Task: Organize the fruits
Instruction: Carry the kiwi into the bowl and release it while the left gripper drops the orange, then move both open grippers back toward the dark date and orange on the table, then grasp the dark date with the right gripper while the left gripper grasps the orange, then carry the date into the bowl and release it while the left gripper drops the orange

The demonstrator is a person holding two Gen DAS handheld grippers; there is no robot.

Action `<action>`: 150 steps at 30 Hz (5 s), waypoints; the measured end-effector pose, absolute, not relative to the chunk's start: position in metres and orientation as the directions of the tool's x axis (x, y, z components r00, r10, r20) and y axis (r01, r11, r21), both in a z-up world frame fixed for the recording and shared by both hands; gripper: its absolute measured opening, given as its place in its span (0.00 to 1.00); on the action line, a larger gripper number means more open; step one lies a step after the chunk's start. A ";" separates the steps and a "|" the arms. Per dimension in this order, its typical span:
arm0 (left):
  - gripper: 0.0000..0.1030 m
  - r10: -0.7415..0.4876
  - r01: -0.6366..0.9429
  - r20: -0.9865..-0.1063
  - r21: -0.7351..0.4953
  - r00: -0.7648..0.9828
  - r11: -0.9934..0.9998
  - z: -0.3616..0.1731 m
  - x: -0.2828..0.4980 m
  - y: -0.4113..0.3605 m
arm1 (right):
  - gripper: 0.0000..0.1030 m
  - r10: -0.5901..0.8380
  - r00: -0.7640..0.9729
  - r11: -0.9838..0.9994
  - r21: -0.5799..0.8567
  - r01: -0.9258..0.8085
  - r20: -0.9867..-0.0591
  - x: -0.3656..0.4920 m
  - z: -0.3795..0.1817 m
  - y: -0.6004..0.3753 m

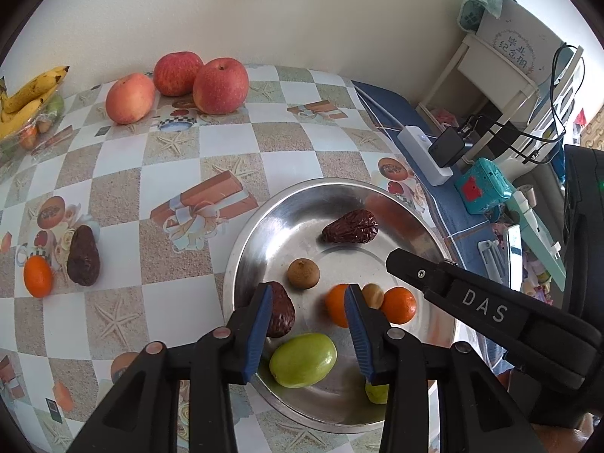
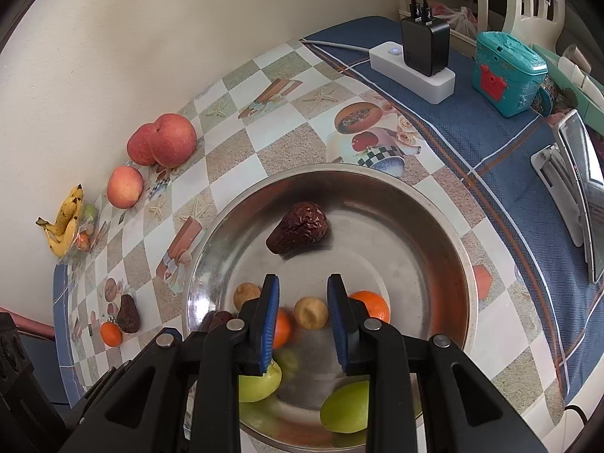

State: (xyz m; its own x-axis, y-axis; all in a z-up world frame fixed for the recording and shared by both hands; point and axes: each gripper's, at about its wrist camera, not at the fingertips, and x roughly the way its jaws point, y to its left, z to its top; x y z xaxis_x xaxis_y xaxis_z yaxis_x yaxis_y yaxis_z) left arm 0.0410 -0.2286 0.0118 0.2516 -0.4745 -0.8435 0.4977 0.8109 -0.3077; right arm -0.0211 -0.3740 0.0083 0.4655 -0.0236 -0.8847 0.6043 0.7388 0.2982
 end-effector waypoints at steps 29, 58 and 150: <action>0.44 -0.269 0.122 -0.893 -0.241 0.361 0.963 0.004 0.093 -0.132 | 0.26 0.020 0.459 0.806 0.285 0.518 -0.888 -0.006 0.008 -0.346; 1.00 -0.104 -0.057 -0.926 -0.133 0.362 0.989 -0.008 0.108 -0.083 | 0.95 -0.047 0.406 0.876 0.158 0.456 -0.913 0.008 -0.004 -0.323; 0.38 -0.356 0.036 -0.879 -0.364 0.317 0.931 0.004 0.102 -0.070 | 0.38 0.121 0.503 0.956 0.237 0.172 -0.856 0.025 0.008 -0.214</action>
